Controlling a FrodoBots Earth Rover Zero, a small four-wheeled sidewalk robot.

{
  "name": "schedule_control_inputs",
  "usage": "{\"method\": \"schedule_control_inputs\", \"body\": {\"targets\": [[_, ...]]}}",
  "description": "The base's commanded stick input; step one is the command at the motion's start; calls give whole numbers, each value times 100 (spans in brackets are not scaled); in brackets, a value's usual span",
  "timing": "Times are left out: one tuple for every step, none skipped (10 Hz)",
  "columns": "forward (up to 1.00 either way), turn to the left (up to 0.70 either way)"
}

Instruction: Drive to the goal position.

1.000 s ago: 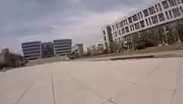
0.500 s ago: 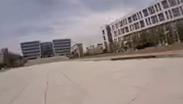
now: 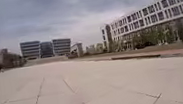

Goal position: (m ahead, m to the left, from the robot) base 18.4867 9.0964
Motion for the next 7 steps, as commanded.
{"method": "schedule_control_inputs", "body": {"targets": [[70,0],[70,0],[70,0],[70,0],[70,0],[70,0],[70,0]]}}
